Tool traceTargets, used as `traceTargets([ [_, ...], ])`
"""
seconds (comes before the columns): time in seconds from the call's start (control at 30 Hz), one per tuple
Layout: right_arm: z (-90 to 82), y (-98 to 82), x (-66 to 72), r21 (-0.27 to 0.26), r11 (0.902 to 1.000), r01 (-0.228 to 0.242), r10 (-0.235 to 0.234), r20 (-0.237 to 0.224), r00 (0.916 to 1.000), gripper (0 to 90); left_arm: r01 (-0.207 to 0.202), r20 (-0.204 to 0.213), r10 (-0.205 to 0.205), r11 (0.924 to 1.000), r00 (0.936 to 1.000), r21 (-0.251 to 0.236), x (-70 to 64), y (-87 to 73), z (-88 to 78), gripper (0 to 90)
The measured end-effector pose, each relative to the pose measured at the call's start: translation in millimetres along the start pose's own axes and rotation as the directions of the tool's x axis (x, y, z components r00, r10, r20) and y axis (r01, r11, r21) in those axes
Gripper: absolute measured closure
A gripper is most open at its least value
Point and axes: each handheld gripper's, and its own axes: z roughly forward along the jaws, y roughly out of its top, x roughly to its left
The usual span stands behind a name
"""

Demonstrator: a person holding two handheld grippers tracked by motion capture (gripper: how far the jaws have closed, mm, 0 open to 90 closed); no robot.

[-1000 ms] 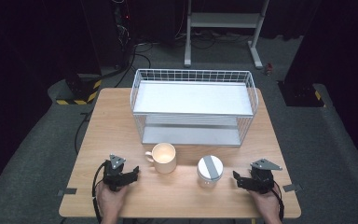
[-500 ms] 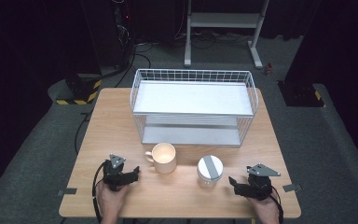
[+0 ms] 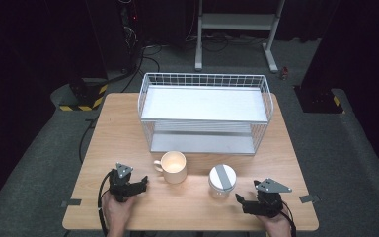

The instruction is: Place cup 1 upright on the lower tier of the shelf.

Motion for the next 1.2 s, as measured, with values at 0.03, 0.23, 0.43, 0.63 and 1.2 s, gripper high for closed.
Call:
traceTargets([
  [0.03, -0.1, 0.1, 1.1, 0.000, 1.0000, 0.000, 0.000, -0.004, 1.0000, 13.8, 0.000, 0.000, 0.000, 1.0000, 1.0000, 0.000, 0.0, 0.0, 0.0, 14.9],
  [0.23, -0.3, 1.2, 10.5, -0.007, 0.9996, 0.026, -0.026, -0.042, 0.9988, 13.6, 0.000, 0.000, 0.000, 1.0000, 1.0000, 0.000, 0.0, 0.0, 0.0, 14.9],
  [0.43, -0.1, 2.0, 16.7, -0.014, 0.9989, 0.044, -0.045, -0.068, 0.9967, 13.4, 0.000, 0.000, 0.000, 1.0000, 1.0000, 0.000, 0.0, 0.0, 0.0, 14.8],
  [0.63, 2.2, 6.1, 24.5, -0.029, 0.9972, 0.069, -0.071, -0.098, 0.9926, 13.0, 0.000, 0.000, 0.000, 1.0000, 1.0000, 0.000, 0.0, 0.0, 0.0, 14.8],
  [1.2, 13.4, 20.4, 38.2, -0.059, 0.9939, 0.093, -0.100, -0.132, 0.9862, 12.5, -0.001, 0.000, 0.001, 1.0000, 1.0000, 0.000, 0.0, 0.0, 0.0, 14.8],
])
